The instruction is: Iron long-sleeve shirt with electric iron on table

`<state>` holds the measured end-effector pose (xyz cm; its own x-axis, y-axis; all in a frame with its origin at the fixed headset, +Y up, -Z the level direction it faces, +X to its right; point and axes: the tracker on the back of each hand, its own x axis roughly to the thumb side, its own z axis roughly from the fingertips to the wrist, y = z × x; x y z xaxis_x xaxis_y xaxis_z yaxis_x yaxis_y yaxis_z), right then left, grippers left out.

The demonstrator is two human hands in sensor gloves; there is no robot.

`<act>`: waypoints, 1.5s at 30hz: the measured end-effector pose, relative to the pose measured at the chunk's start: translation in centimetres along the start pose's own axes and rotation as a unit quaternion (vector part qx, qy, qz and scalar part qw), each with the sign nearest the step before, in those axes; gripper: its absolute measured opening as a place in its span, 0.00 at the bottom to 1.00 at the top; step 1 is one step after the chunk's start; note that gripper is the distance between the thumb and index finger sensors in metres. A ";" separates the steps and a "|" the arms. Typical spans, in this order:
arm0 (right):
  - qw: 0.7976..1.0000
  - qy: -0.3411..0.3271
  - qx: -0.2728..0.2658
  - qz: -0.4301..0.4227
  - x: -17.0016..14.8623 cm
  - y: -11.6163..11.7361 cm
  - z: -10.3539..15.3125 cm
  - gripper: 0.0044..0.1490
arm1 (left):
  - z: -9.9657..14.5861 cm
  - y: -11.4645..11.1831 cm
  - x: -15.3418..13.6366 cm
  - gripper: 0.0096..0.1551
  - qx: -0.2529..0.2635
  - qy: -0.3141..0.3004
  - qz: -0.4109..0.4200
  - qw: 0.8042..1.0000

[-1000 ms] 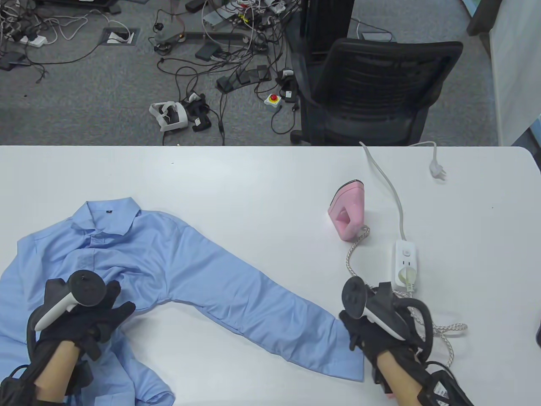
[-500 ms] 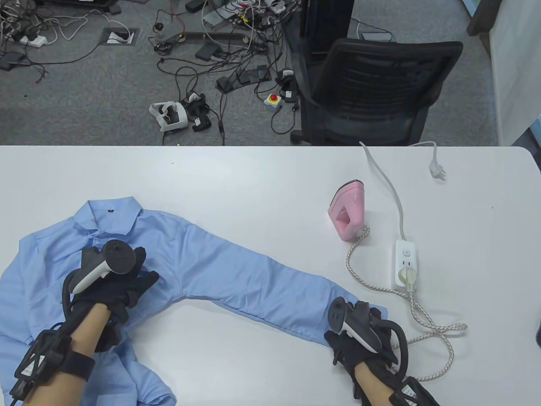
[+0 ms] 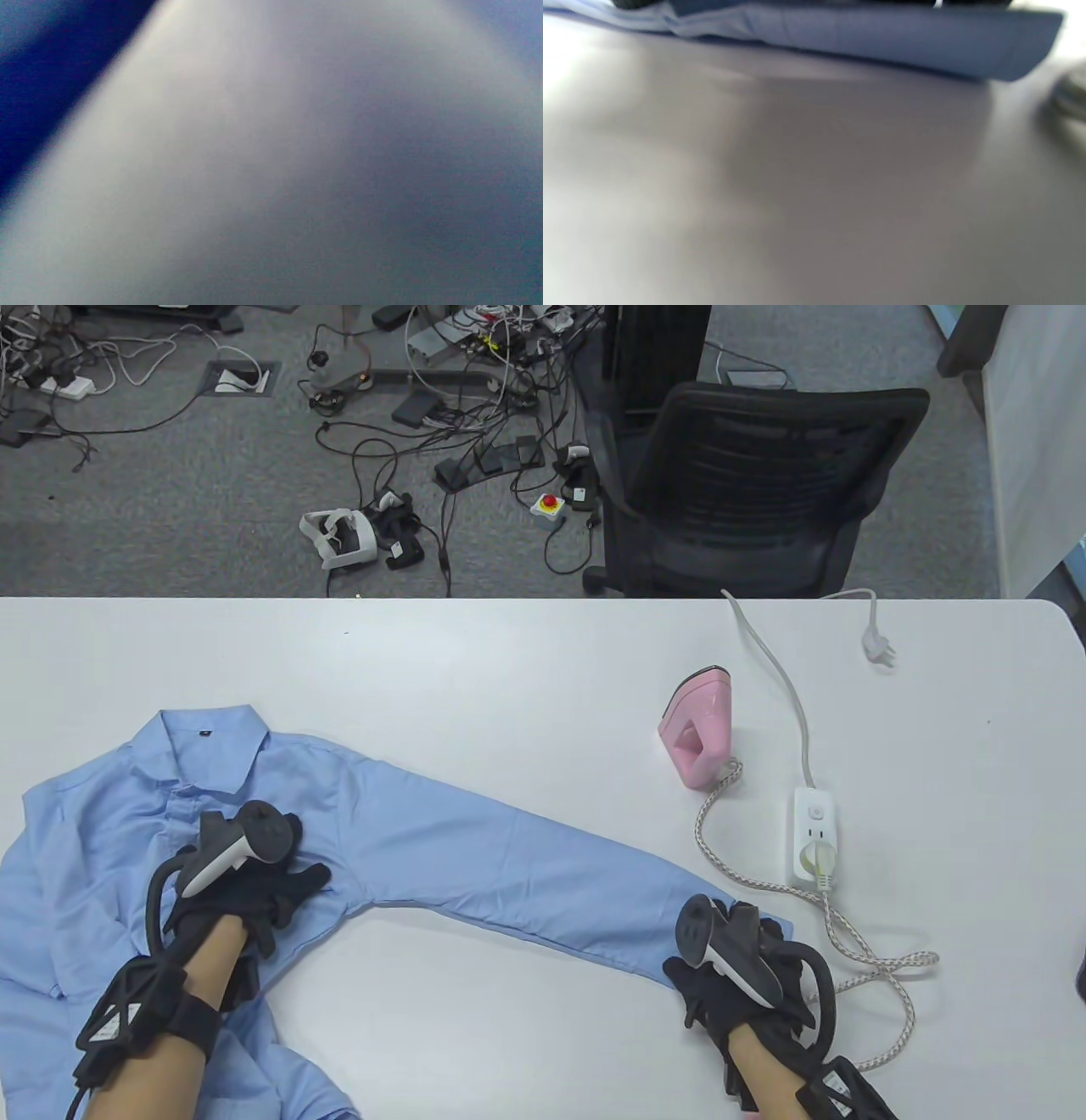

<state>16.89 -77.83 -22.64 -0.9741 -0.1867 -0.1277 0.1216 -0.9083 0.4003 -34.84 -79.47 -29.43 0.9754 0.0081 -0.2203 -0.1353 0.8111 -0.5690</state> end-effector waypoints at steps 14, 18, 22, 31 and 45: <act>1.000 0.007 0.028 0.011 -2.3 -0.5 -0.9 0.54 | 2.4 -1.8 0.7 0.49 -0.002 0.010 -0.012 1.000; 1.000 0.003 0.018 0.011 -2.1 -0.6 -0.9 0.56 | 2.4 -2.0 0.5 0.48 0.009 -0.002 0.001 1.000; 0.993 0.006 -0.110 -0.050 -1.0 -3.8 0.5 0.55 | 3.1 -1.2 0.8 0.47 0.032 -0.012 0.001 0.999; 0.951 0.119 -0.185 -0.219 -2.2 -13.4 -4.2 0.60 | 6.6 1.2 1.1 0.47 0.160 -0.094 0.033 0.982; 0.855 0.189 -0.117 -0.469 -2.5 -10.6 -13.9 0.47 | 5.0 0.6 0.0 0.45 0.118 -0.086 0.036 0.989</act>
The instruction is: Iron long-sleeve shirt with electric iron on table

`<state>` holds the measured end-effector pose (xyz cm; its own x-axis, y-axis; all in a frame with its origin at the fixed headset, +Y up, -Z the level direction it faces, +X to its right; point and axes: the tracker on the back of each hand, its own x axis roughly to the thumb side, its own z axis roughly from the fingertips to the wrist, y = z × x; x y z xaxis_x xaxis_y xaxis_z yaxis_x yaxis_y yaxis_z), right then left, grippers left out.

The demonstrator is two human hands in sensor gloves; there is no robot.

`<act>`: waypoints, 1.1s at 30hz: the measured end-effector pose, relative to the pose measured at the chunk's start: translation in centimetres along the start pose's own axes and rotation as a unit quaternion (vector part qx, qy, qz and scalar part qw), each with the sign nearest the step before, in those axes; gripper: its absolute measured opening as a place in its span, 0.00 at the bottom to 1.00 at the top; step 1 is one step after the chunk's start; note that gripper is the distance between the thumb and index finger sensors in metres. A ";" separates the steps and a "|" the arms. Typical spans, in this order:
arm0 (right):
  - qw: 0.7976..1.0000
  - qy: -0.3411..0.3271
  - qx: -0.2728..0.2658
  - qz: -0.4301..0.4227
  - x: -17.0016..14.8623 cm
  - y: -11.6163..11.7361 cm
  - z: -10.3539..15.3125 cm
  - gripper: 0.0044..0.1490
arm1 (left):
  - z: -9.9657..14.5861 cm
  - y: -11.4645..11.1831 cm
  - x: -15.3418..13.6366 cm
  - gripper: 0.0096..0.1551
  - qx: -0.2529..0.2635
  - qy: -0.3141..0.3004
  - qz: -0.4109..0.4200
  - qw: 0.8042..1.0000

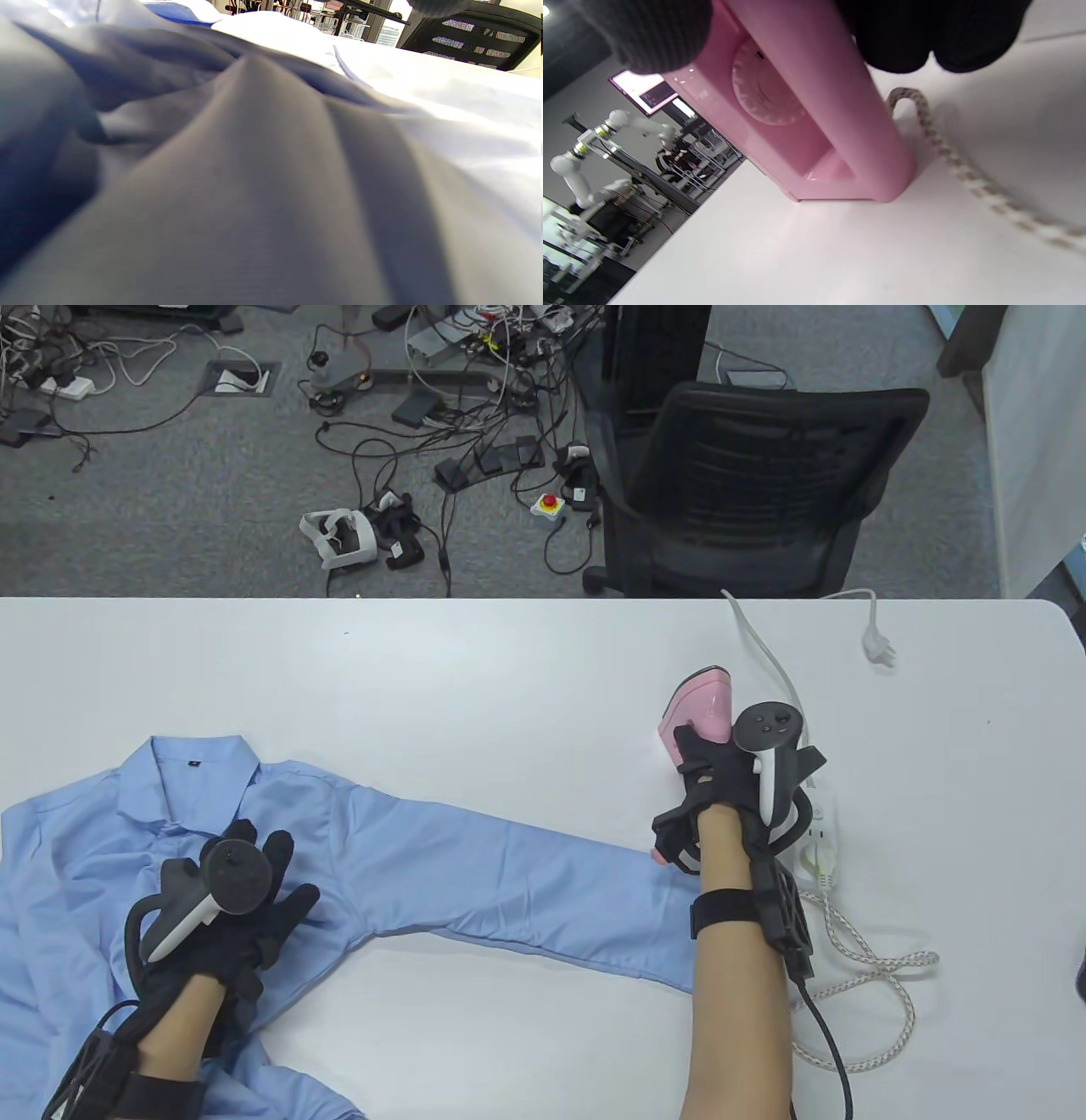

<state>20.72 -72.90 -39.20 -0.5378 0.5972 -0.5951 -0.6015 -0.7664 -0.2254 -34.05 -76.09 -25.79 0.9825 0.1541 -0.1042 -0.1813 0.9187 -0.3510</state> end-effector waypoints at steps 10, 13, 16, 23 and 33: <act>0.982 -0.024 0.173 -0.076 -0.7 2.0 -1.8 0.39 | 0.3 -1.0 1.4 0.45 -0.050 -0.036 0.002 0.998; 0.969 -0.048 0.205 -0.128 -0.3 2.6 -0.9 0.34 | 0.3 -0.9 1.2 0.45 -0.053 -0.032 0.003 0.998; 0.966 -0.094 0.202 -0.131 1.5 2.1 0.6 0.33 | 0.2 -0.8 0.7 0.45 -0.050 -0.027 0.013 0.998; 0.957 -0.219 0.159 -0.104 10.3 -1.2 8.6 0.34 | 0.4 -0.7 0.9 0.45 -0.052 -0.029 0.015 0.998; 0.908 -0.261 0.329 -0.001 17.7 6.9 19.4 0.39 | 0.1 -1.0 0.5 0.44 -0.067 -0.024 0.007 0.997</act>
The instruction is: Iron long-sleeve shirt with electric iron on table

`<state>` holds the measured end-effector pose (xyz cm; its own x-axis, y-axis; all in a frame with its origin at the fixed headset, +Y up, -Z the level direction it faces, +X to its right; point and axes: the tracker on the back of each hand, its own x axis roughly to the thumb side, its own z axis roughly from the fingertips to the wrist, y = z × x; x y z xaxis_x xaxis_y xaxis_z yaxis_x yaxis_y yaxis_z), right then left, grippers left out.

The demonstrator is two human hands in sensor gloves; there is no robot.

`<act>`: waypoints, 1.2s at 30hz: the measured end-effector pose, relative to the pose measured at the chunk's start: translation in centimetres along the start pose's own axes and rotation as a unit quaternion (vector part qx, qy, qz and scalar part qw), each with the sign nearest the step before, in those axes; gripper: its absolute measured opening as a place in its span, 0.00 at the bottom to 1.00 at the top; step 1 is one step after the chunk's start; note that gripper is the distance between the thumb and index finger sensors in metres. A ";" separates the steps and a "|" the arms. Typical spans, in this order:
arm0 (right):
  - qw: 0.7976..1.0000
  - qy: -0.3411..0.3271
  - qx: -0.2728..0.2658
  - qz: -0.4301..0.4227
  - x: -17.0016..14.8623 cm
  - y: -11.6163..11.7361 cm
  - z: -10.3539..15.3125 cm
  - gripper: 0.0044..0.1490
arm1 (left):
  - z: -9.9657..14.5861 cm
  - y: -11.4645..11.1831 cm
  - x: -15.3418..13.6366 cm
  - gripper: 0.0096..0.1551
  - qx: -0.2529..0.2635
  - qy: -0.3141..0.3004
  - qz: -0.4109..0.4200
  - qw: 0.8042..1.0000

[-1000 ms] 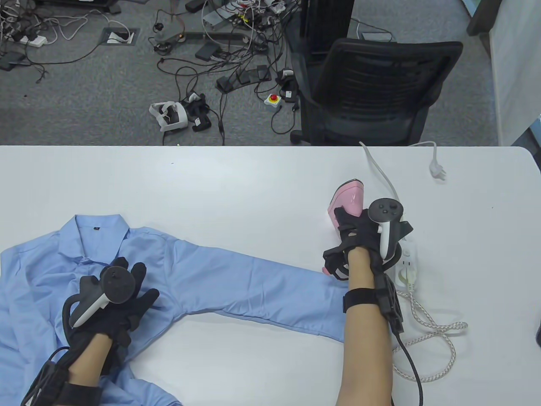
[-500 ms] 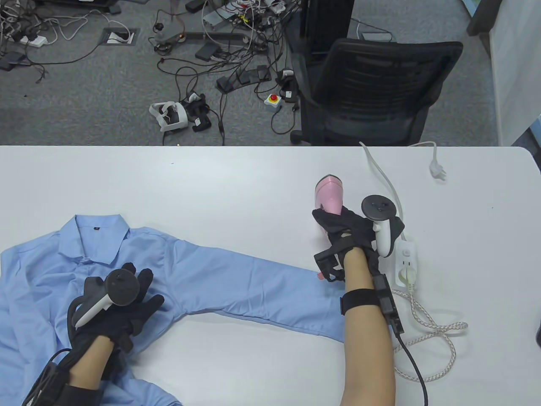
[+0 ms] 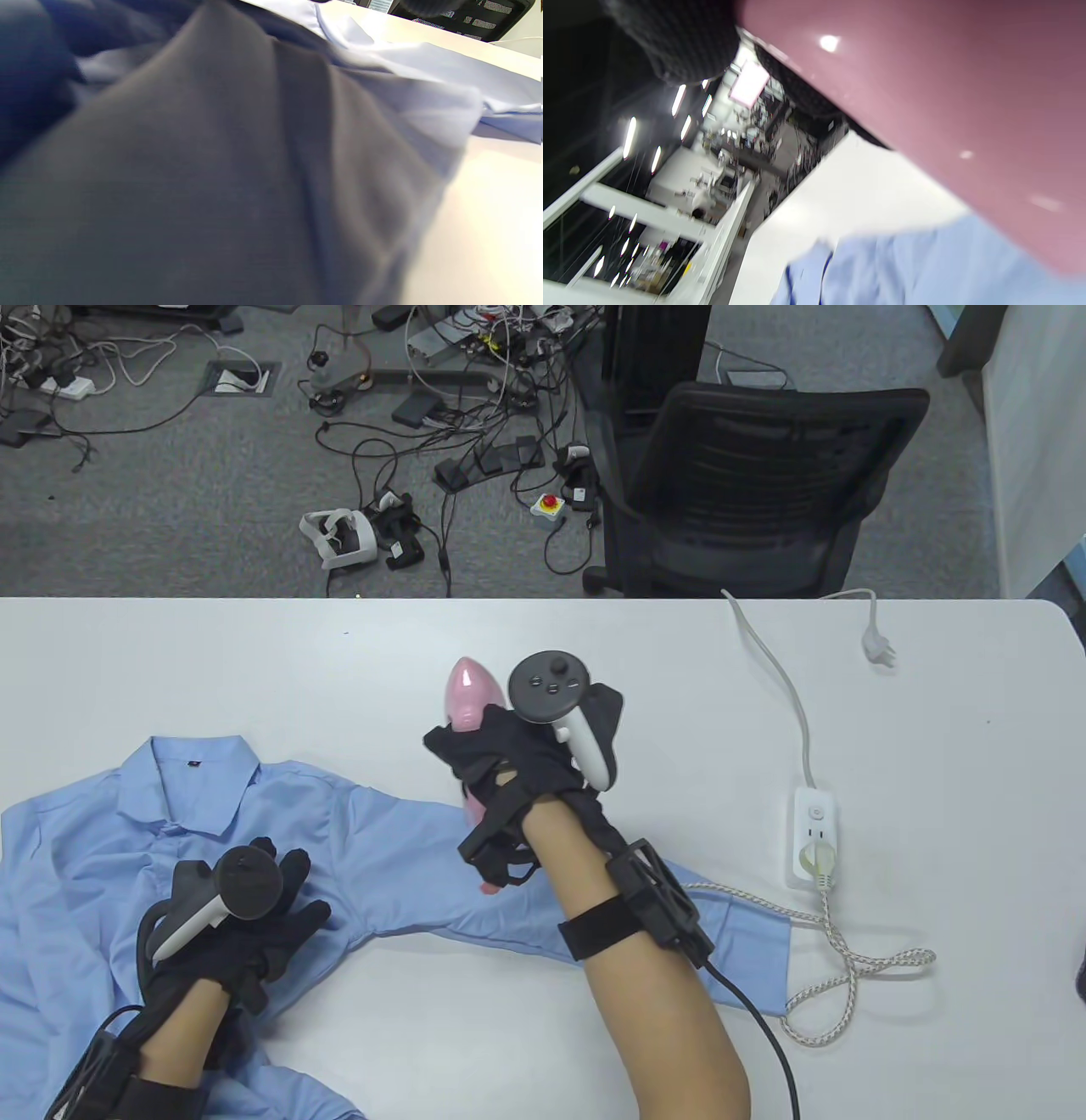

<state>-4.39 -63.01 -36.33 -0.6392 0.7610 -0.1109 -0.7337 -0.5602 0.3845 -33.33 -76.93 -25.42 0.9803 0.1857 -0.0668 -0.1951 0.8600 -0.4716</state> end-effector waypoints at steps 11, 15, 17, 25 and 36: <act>0.967 0.106 0.200 -0.121 -3.1 11.9 -5.8 0.41 | -0.2 -0.2 0.0 0.40 -0.007 0.002 -0.003 1.000; 0.947 0.123 0.256 -0.149 -4.5 14.2 -7.0 0.42 | -0.5 -0.4 -0.1 0.39 -0.017 0.005 -0.001 1.000; 0.954 0.132 0.240 -0.124 -4.5 14.7 -7.3 0.42 | -0.6 -0.6 -0.3 0.38 -0.023 0.008 0.001 1.000; 0.959 0.154 0.213 -0.108 -5.0 14.3 -7.4 0.41 | -1.2 -1.1 -0.5 0.41 -0.031 0.032 -0.016 0.999; 0.957 0.199 0.155 -0.145 -9.7 9.5 -4.0 0.41 | -1.5 -1.5 -0.3 0.50 -0.023 0.057 -0.063 0.996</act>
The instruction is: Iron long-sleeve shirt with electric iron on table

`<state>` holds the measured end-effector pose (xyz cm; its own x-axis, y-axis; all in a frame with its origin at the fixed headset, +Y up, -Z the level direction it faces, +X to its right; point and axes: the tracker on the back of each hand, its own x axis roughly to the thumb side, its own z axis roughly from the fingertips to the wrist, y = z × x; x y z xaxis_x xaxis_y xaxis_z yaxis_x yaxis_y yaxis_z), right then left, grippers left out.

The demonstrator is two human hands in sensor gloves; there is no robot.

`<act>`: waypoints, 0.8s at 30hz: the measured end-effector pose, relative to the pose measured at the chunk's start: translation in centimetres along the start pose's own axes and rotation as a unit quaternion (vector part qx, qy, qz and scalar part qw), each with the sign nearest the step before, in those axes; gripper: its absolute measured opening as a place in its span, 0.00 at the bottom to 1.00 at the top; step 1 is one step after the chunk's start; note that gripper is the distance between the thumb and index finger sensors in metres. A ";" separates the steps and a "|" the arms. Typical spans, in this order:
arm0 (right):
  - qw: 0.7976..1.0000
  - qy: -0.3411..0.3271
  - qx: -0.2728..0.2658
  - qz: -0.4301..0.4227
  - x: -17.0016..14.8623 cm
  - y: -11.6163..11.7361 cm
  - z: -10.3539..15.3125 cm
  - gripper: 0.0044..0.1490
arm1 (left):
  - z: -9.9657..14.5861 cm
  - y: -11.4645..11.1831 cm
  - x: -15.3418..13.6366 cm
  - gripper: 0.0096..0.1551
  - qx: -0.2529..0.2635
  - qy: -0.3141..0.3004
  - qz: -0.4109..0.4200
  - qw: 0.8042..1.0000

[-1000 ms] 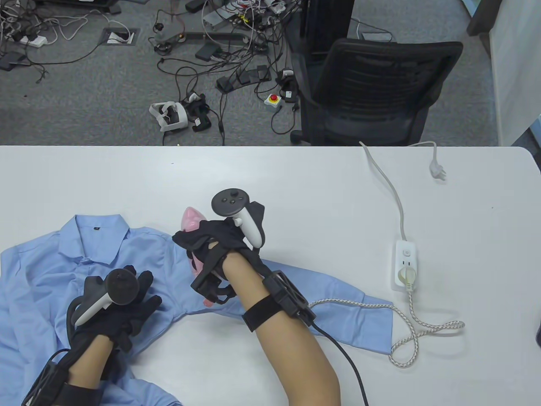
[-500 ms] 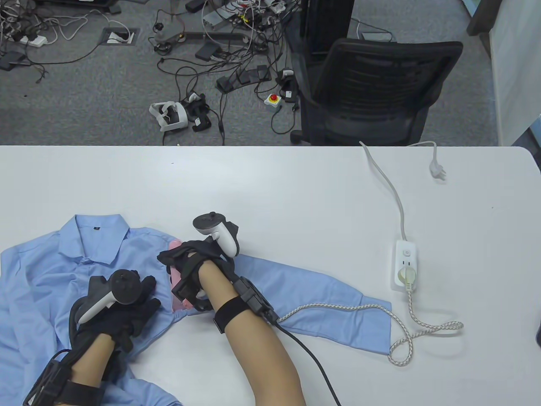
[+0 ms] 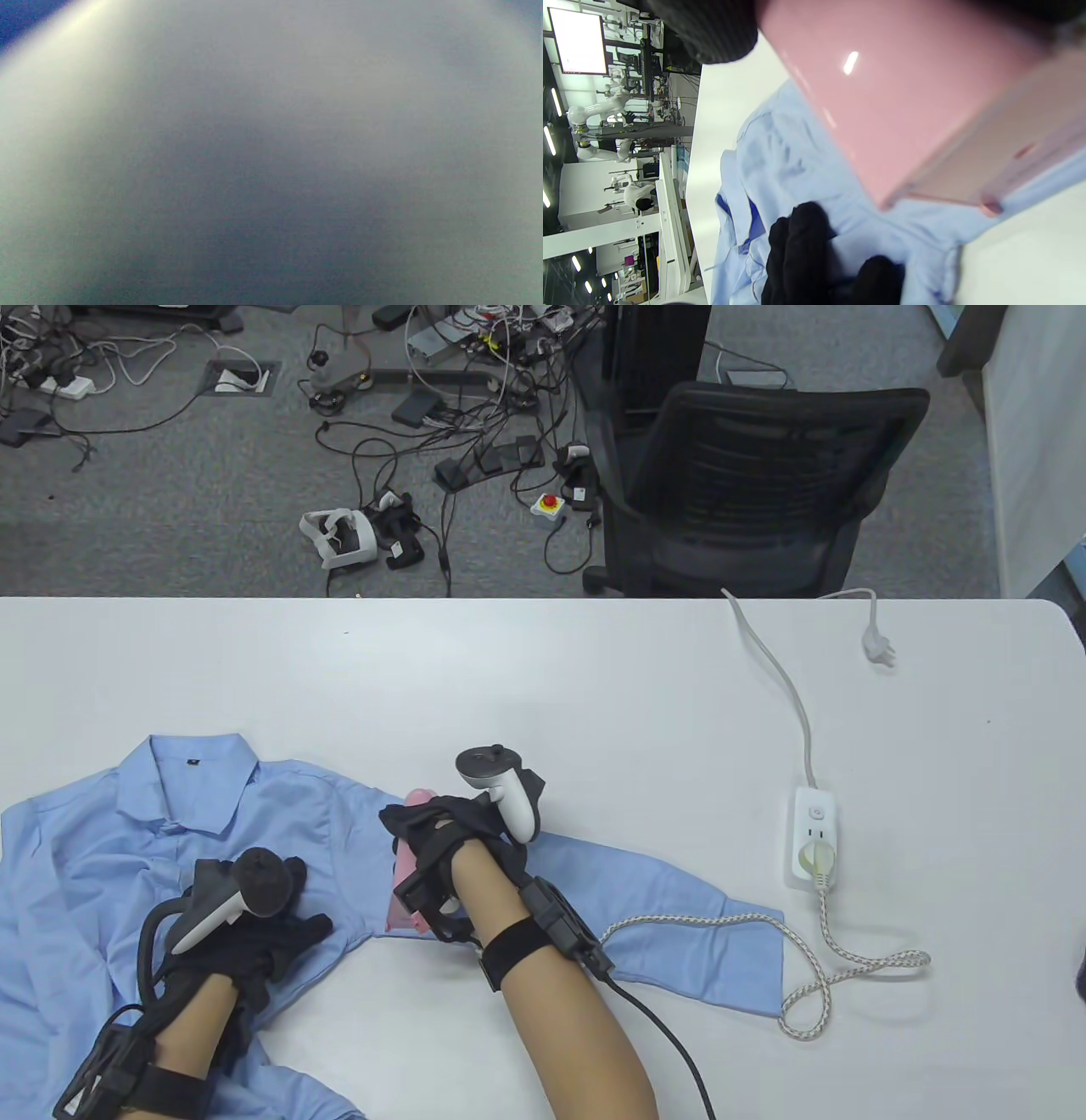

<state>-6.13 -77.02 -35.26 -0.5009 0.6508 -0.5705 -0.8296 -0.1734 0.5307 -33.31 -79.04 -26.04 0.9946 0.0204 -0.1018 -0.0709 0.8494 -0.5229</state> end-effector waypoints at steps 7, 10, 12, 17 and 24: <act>0.998 0.014 -0.035 -0.042 -4.3 -4.7 2.7 0.41 | 0.0 0.0 0.2 0.50 0.002 0.008 -0.007 1.000; 0.996 0.023 -0.053 -0.063 -6.1 -6.6 4.0 0.40 | 0.0 0.1 0.2 0.51 0.005 0.013 -0.011 1.000; 0.996 0.025 -0.059 -0.068 -6.9 -7.5 4.6 0.40 | 0.0 0.1 0.3 0.51 0.005 0.016 -0.012 1.000; 0.992 0.033 -0.087 -0.080 -9.5 -9.7 6.5 0.40 | 0.0 0.2 0.4 0.51 0.006 0.020 -0.016 1.000; 0.988 0.016 -0.114 -0.100 -11.6 -11.3 8.7 0.40 | 0.0 0.2 0.7 0.51 0.006 0.024 -0.022 0.999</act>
<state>11.24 -76.19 -29.18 -0.3247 0.6668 -0.6708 -0.9454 -0.2078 0.2511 -32.66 -78.84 -26.20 0.9918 -0.0416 -0.1205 -0.0269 0.8557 -0.5168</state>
